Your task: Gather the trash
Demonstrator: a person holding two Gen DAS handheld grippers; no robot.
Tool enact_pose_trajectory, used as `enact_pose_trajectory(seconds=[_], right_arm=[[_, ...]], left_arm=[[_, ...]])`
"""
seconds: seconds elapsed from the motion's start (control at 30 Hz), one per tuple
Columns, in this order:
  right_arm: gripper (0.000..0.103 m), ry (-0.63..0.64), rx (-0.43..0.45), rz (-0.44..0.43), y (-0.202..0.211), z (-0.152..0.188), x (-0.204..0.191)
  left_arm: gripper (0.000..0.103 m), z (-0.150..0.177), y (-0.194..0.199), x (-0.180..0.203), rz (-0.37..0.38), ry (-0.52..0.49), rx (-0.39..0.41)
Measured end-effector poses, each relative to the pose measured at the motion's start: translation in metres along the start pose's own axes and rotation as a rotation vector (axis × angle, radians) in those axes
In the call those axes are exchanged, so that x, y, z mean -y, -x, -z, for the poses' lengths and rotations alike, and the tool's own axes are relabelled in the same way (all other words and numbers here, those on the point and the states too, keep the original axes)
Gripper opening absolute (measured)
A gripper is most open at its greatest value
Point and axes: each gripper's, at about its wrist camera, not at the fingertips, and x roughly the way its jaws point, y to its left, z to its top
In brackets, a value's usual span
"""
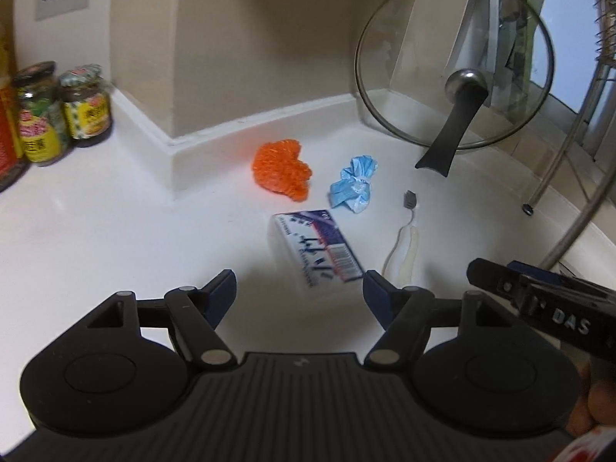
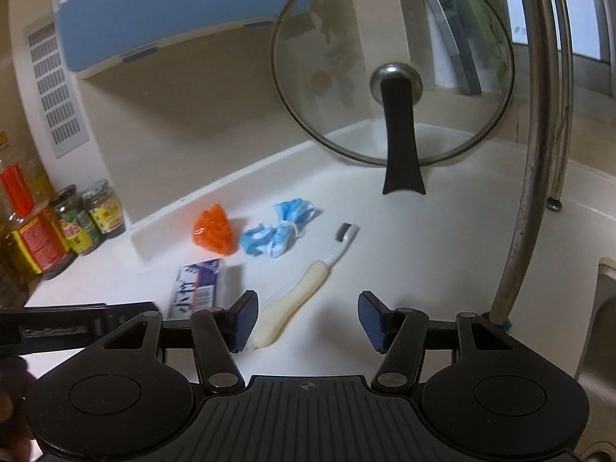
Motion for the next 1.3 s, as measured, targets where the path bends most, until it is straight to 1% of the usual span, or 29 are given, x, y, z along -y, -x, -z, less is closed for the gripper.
enact_pose_trajectory(seconds=[0.23, 0.33, 0.43, 0.5, 0.57, 0.8, 0.87, 1.0, 1.13, 1.2, 1.23, 1.27, 1.3], right_arm=[[0.059, -0.022, -0.017, 0.008, -0.016, -0.002, 0.021], [0.059, -0.027, -0.020, 0.005, -0.021, -0.002, 0.025], [0.059, -0.029, -0.028, -0.004, -0.028, -0.003, 0.026], [0.059, -0.024, -0.031, -0.011, -0.032, -0.004, 0.023], [0.059, -0.020, -0.033, -0.020, -0.037, -0.005, 0.021], [0.059, 0.007, -0.035, -0.031, -0.054, -0.006, 0.008], [0.059, 0.015, -0.041, -0.030, -0.059, -0.005, 0.005], [0.059, 0.040, -0.058, -0.018, -0.072, -0.005, -0.002], [0.058, 0.045, -0.078, -0.012, -0.088, -0.007, -0.007], [0.052, 0.053, -0.091, 0.003, -0.096, -0.008, -0.010], [0.048, 0.058, -0.099, 0.016, -0.101, -0.009, -0.012], [0.045, 0.058, -0.104, 0.027, -0.105, -0.010, -0.012], [0.044, 0.062, -0.106, 0.039, -0.108, -0.010, -0.014]], left_arm=[[0.070, -0.010, -0.038, 0.017, -0.038, -0.022, -0.019], [0.069, -0.012, -0.048, 0.020, -0.052, -0.046, -0.026], [0.064, -0.012, -0.055, 0.023, -0.065, -0.077, -0.040], [0.065, -0.012, -0.058, 0.023, -0.061, -0.094, -0.045], [0.062, -0.012, -0.057, 0.023, -0.062, -0.108, -0.041], [0.060, -0.005, -0.043, 0.009, -0.025, -0.143, -0.052], [0.060, -0.001, -0.037, 0.003, -0.007, -0.141, -0.059], [0.060, 0.007, -0.023, -0.010, 0.006, -0.125, -0.067], [0.061, 0.012, -0.014, -0.020, 0.003, -0.115, -0.070], [0.061, 0.013, -0.012, -0.022, -0.019, -0.120, -0.071], [0.061, 0.013, -0.011, -0.024, -0.028, -0.120, -0.070], [0.061, 0.013, -0.010, -0.025, -0.032, -0.115, -0.070], [0.061, 0.013, -0.009, -0.027, -0.033, -0.107, -0.070]])
